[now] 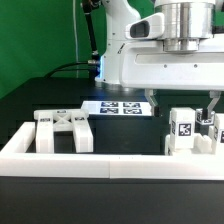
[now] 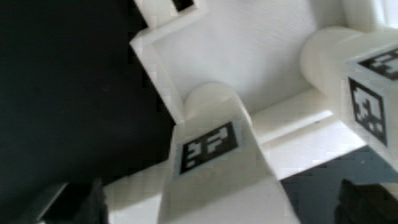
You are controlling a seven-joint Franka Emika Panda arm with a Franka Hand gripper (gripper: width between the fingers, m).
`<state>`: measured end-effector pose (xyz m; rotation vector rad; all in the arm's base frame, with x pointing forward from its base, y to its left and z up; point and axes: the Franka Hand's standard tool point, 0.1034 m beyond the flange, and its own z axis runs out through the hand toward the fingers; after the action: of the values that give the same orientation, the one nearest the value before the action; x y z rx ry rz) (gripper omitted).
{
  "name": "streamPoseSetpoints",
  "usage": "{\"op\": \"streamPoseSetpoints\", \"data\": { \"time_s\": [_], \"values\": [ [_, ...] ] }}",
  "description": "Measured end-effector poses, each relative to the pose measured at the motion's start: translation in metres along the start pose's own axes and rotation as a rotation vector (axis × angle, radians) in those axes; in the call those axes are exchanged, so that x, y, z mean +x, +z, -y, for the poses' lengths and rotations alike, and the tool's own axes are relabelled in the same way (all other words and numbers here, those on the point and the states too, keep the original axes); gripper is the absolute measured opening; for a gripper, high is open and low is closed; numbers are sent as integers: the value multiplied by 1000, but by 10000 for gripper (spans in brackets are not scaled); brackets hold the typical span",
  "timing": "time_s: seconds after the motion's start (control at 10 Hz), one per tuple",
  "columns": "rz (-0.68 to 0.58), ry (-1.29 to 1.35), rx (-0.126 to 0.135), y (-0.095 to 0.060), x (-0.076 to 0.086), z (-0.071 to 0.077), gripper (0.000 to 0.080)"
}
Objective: Assemble chair
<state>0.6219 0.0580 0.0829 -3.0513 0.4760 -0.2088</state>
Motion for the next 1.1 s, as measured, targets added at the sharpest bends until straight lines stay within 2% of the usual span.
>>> {"op": "streamPoseSetpoints", "data": {
  "time_s": [0.2, 0.4, 0.5, 0.6, 0.9, 1.1],
  "values": [
    [0, -76, -5, 0, 0, 0, 648],
    [0, -91, -5, 0, 0, 0, 385],
    [1, -86, -4, 0, 0, 0, 385],
    [1, -66, -4, 0, 0, 0, 289],
    [1, 92, -1, 1, 0, 0, 290],
    [5, 424, 7, 1, 2, -1, 291]
  ]
}}
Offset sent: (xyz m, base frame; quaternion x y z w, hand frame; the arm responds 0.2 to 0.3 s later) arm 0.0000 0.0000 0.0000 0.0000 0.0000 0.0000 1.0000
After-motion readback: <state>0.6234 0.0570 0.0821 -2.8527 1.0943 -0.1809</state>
